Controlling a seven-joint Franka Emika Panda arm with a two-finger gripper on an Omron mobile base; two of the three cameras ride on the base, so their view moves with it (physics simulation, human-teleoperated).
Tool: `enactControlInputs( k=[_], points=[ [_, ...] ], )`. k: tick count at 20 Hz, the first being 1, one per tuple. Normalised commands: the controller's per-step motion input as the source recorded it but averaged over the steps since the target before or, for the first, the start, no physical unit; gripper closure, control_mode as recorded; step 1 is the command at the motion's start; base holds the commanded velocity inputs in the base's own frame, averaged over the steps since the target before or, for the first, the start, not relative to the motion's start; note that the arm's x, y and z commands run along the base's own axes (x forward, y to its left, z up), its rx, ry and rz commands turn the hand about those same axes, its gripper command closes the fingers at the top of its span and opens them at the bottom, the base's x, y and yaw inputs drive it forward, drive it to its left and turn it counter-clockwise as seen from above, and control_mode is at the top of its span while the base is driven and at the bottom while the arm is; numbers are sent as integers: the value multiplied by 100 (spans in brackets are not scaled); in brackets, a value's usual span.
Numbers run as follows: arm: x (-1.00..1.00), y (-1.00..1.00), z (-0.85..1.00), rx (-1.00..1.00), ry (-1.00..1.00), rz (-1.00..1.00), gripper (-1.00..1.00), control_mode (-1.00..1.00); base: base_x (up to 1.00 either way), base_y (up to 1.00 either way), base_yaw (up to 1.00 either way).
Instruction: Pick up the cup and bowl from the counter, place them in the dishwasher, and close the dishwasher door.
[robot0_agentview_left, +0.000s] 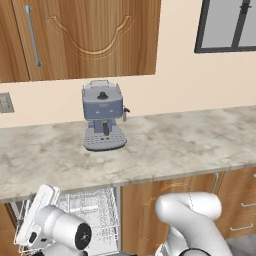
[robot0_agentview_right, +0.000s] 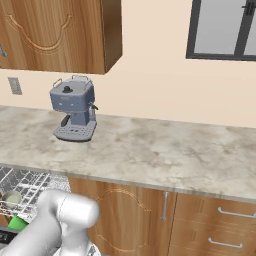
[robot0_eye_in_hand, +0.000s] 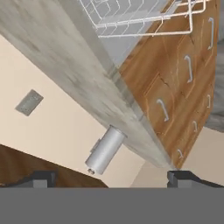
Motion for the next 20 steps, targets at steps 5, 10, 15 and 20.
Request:
enactControlInputs(
  k=[5,10,15,20],
  points=[
    [-76,16,44,-56,4,14,-100,-100,0,0,0],
    [-73,20,92,-66,0,28,-100,-100,0,0,0],
    [-91,21,88,-62,0,38,-100,-100,0,0,0],
    [-98,2,18,-47,0,49,-100,-100,0,0,0]
  ],
)
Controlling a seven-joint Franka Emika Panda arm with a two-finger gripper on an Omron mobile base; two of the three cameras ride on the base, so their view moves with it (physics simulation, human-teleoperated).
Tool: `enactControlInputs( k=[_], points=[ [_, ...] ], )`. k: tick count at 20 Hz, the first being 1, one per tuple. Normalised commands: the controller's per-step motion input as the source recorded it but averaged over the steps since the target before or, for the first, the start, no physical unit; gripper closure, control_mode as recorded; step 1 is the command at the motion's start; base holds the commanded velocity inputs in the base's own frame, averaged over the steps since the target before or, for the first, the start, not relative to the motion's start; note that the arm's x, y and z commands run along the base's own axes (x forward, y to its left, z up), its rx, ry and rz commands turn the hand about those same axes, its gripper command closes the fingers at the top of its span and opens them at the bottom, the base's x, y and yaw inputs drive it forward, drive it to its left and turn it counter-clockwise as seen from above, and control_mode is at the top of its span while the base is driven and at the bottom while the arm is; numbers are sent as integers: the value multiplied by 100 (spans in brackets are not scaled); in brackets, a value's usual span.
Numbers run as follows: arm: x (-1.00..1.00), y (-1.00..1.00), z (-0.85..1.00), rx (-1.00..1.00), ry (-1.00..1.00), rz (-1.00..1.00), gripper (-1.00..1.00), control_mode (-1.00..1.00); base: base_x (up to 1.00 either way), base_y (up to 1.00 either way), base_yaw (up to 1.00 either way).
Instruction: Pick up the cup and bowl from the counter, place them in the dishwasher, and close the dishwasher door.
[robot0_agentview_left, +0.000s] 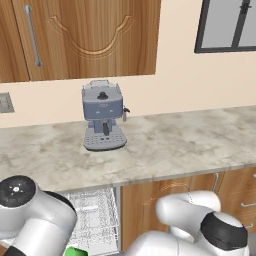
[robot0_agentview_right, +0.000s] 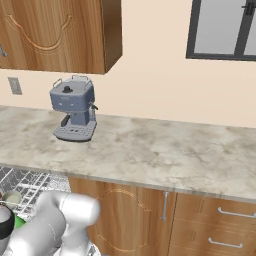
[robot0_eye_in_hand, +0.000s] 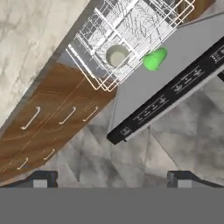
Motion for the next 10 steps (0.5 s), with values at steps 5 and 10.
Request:
enactControlInputs(
  k=[5,10],
  points=[
    [-75,-9,-28,-28,0,56,-100,-100,0,0,0],
    [-67,-48,-61,-36,0,59,-100,-100,0,0,0]
  ],
)
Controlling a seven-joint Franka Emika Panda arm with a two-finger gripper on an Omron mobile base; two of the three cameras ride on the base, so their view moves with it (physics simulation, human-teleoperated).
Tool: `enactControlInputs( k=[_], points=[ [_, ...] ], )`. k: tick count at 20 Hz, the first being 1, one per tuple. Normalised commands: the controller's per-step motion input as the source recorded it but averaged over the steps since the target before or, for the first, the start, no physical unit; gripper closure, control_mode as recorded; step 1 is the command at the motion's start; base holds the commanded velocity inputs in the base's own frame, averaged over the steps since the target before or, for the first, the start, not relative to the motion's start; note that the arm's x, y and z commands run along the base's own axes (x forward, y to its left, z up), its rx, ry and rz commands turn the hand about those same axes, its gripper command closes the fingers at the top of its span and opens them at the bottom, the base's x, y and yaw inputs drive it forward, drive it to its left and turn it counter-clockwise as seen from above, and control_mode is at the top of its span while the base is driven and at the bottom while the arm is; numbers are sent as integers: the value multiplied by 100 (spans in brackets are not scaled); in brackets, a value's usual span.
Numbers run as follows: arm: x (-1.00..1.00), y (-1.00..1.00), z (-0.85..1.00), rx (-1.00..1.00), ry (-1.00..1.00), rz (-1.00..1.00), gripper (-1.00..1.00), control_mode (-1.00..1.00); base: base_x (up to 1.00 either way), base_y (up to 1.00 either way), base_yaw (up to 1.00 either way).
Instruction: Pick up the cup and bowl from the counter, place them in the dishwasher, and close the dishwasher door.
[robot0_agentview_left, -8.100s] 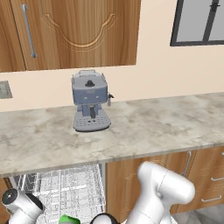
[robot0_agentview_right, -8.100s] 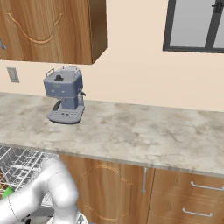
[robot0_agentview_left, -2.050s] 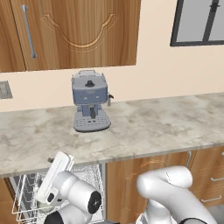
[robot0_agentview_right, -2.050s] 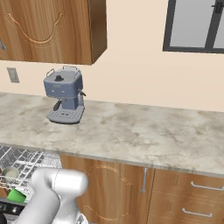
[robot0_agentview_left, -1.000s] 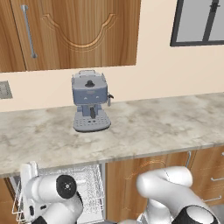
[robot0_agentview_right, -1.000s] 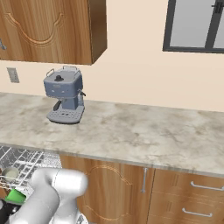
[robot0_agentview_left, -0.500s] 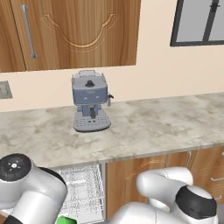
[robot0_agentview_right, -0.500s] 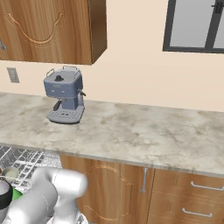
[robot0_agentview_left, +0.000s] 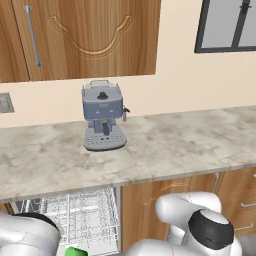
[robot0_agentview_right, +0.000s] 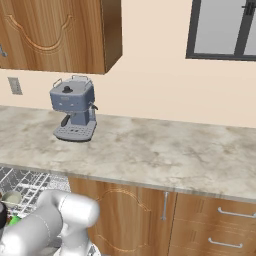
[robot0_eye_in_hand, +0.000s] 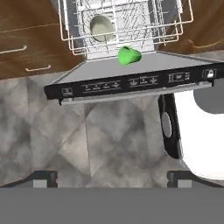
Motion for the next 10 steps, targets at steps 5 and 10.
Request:
enactControlInputs(
  k=[5,10],
  points=[
    [-79,-70,-86,-35,1,55,-100,-100,0,0,0],
    [-94,-88,-71,-37,0,46,-100,-100,0,0,0]
  ],
)
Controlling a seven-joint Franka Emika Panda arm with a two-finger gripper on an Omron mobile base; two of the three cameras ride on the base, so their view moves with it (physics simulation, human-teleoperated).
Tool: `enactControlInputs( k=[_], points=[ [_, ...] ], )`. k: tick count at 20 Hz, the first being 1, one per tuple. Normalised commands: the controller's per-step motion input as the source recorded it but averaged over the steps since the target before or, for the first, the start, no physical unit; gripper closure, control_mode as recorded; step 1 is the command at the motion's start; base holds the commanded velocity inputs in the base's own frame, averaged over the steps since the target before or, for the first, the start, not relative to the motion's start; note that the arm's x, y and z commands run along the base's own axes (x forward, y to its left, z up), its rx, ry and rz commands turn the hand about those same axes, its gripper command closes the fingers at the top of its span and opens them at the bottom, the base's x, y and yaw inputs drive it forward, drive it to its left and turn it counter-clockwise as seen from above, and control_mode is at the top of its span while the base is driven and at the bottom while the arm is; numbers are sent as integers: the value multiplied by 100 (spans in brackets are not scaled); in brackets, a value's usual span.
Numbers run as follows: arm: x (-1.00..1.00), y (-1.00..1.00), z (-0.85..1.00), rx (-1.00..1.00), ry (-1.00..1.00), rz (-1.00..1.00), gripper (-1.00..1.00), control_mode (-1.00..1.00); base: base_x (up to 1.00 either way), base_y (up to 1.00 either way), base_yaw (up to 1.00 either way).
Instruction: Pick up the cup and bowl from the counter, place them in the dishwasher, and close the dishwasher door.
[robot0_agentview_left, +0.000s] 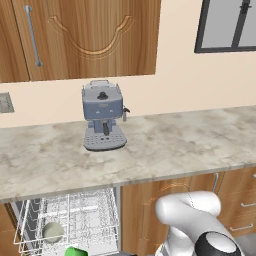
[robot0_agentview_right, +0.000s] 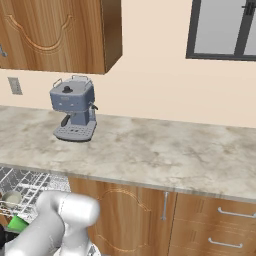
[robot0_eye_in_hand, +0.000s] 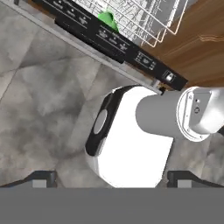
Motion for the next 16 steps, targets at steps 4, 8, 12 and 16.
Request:
enactControlInputs(
  k=[4,8,12,16],
  points=[
    [-83,-78,-53,-46,0,48,-100,-100,0,0,0],
    [-60,-66,-38,-51,0,54,-100,-100,0,0,0],
    [-27,-62,-22,-51,0,47,-100,-100,0,0,0],
    [4,-60,-9,-41,0,34,-100,-100,0,0,0]
  ],
)
